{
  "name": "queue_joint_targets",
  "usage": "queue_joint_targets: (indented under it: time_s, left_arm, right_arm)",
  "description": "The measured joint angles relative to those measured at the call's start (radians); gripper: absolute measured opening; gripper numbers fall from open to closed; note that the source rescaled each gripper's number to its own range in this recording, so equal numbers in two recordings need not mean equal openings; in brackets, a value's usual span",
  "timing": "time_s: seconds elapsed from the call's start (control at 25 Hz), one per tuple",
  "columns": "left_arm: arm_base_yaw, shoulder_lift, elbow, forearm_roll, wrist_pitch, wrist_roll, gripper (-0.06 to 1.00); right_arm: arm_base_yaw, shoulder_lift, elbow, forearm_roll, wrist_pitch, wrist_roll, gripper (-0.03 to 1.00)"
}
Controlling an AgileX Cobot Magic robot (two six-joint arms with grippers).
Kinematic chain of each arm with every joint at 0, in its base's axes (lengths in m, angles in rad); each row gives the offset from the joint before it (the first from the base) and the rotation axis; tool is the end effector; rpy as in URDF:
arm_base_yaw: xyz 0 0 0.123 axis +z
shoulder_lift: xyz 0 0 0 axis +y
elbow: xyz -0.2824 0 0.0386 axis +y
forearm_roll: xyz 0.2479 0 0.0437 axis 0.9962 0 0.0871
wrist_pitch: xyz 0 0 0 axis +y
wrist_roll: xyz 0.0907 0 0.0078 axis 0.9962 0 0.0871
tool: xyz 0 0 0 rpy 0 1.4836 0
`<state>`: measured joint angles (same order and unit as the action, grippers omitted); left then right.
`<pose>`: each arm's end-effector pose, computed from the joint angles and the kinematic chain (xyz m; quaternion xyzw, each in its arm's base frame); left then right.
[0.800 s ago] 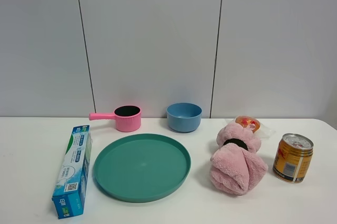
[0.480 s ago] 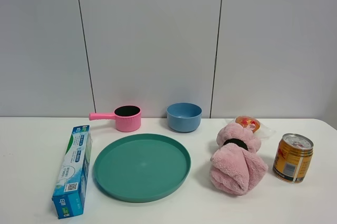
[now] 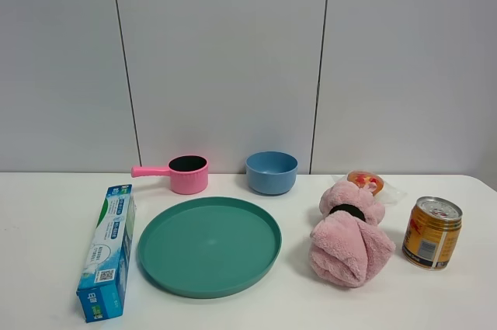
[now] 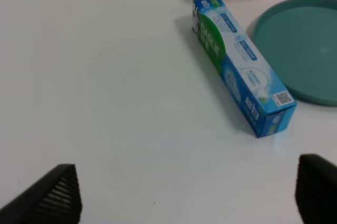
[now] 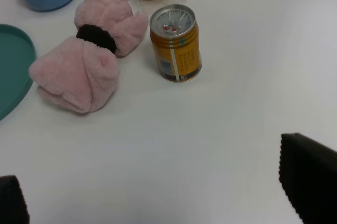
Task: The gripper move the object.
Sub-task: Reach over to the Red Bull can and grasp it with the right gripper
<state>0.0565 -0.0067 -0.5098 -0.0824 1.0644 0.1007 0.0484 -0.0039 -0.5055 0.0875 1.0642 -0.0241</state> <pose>-0.0070 -0.0070 0.2798 0.0208 0.8489 0.0003 0.5281 -0.0067 0.0066 0.2786 -0.0328 0.8502 0.0500 0.5230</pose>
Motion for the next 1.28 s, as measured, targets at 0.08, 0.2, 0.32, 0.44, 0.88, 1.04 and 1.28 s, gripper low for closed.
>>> queue_joint_targets:
  time_s: [0.08, 0.2, 0.32, 0.44, 0.88, 1.04, 1.28]
  left_arm:
    - [0.0, 0.0, 0.0, 0.0, 0.0, 0.0, 1.0]
    - [0.0, 0.0, 0.0, 0.0, 0.0, -0.001, 1.0]
    - [0.0, 0.0, 0.0, 0.0, 0.0, -0.001, 1.0]
    - [0.0, 0.0, 0.0, 0.0, 0.0, -0.001, 1.0]
    - [0.0, 0.0, 0.0, 0.0, 0.0, 0.0, 1.0]
    - [0.0, 0.0, 0.0, 0.0, 0.0, 0.0, 1.0]
    - [0.0, 0.0, 0.0, 0.0, 0.0, -0.001, 1.0]
  right_arm:
    - [0.0, 0.0, 0.0, 0.0, 0.0, 0.0, 0.92]
    - [0.0, 0.0, 0.0, 0.0, 0.0, 0.0, 0.92]
    - [0.0, 0.0, 0.0, 0.005, 0.0, 0.0, 0.92]
    - [0.0, 0.0, 0.0, 0.035, 0.0, 0.002, 0.92]
    - [0.0, 0.075, -0.077, 0.155, -0.133, -0.037, 0.92]
    - [0.0, 0.234, -0.204, 0.184, -0.185, -0.135, 0.92]
    - [0.0, 0.555, -0.35, 0.183, -0.226, -0.264, 0.92]
